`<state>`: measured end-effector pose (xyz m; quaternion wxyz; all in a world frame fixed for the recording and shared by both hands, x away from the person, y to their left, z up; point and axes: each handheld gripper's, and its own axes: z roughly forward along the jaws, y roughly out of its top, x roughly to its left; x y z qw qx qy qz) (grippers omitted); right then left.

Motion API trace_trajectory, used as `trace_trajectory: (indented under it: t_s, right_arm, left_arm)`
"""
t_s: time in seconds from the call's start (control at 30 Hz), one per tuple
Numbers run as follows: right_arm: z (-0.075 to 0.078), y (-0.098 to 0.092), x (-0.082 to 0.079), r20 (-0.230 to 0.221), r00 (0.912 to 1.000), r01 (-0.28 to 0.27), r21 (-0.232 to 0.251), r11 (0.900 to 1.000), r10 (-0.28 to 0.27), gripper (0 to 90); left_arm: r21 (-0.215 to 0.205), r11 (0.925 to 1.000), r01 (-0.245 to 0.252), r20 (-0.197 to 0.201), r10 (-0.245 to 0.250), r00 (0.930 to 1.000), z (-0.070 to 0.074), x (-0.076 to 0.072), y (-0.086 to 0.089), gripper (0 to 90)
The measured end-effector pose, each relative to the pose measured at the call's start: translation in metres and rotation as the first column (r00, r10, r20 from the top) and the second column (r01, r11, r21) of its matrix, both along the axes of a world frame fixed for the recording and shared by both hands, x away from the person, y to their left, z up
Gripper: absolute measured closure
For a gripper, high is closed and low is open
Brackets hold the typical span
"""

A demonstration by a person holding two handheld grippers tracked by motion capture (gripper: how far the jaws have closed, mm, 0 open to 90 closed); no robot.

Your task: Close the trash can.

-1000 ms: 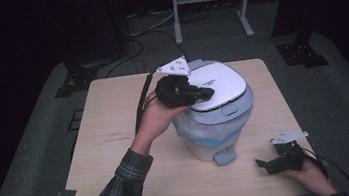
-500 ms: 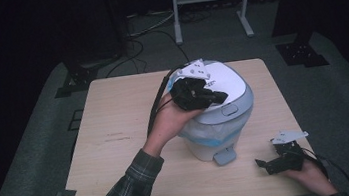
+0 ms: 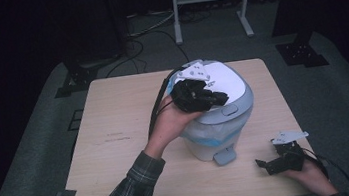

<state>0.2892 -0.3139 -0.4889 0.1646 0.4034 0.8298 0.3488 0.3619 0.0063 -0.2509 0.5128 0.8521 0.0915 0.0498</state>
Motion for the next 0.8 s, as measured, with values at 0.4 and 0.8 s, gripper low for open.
trace_trajectory:
  t_s: [0.4,0.8]
  right_arm:
    - [0.000,-0.001,-0.003,0.000,1.0000,0.004,0.000,1.000,-0.004,0.0]
    - [0.000,-0.001,-0.003,0.000,1.0000,0.004,0.000,1.000,-0.004,0.0]
  left_arm:
    - [-0.059,0.9950,-0.081,-0.005,0.081,0.9967,0.001,-0.011,0.049,45.0]
    - [-0.055,0.9798,-0.192,-0.001,0.193,0.9813,-0.021,-0.028,0.099,19.9]
